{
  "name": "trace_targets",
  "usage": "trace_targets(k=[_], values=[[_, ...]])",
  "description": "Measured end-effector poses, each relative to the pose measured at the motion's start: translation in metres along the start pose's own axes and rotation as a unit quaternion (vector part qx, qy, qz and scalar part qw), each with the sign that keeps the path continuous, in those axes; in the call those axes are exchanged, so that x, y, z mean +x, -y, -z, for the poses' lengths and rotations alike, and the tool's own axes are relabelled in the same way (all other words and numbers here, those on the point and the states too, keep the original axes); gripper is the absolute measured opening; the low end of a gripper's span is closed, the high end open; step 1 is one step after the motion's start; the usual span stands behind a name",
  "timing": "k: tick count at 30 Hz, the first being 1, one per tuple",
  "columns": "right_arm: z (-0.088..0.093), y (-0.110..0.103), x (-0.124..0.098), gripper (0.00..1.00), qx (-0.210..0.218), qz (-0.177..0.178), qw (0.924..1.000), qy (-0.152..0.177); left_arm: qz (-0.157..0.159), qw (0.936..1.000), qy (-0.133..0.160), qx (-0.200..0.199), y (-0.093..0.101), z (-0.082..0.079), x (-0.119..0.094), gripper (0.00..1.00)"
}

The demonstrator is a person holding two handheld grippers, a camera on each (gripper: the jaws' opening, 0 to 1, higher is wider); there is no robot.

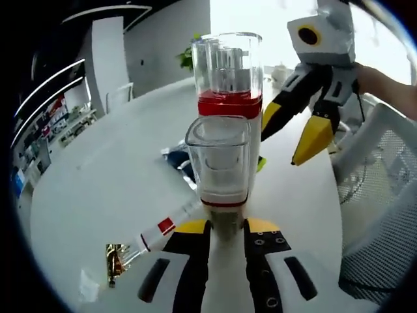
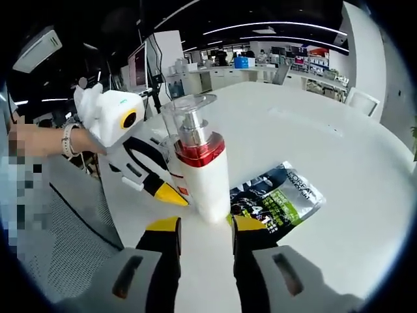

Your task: Arrange the skincare products in the storage area until every visible bottle or jar stands upright without overlapping.

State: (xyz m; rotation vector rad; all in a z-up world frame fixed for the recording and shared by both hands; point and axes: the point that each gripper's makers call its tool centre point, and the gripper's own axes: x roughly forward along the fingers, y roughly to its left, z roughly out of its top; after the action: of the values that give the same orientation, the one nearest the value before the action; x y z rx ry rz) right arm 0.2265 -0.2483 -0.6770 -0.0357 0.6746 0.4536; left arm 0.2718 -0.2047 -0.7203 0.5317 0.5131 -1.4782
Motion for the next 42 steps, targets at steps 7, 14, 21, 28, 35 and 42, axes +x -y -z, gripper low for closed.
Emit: trace_targets(k=[7, 14, 21, 28, 35, 42], values=[[0.002, 0.002, -0.002, 0.31, 0.003, 0.002, 1.0, -0.001, 0.026, 0.9996, -0.002, -0.005, 0.006, 0.004, -0.006, 0.16], [0.001, 0.001, 0.0, 0.3, 0.005, -0.001, 1.0, -0.001, 0.059, 0.9982, 0.001, 0.01, 0.023, 0.005, -0.007, 0.16], [0.001, 0.0, -0.001, 0.3, 0.005, -0.002, 1.0, -0.002, 0.08, 0.9964, 0.009, 0.026, 0.034, 0.001, -0.001, 0.16], [0.005, 0.002, -0.003, 0.32, 0.008, -0.001, 0.9999, -0.007, 0.079, 0.9956, 0.013, 0.048, 0.036, -0.001, 0.001, 0.16], [0.006, -0.003, 0.0, 0.32, 0.006, -0.01, 0.9999, -0.012, 0.051, 0.9981, 0.003, 0.034, 0.026, 0.002, -0.008, 0.25], [0.005, -0.01, 0.005, 0.32, 0.001, -0.019, 0.9997, -0.015, 0.049, 0.9983, -0.032, 0.0, 0.034, 0.015, -0.014, 0.12]])
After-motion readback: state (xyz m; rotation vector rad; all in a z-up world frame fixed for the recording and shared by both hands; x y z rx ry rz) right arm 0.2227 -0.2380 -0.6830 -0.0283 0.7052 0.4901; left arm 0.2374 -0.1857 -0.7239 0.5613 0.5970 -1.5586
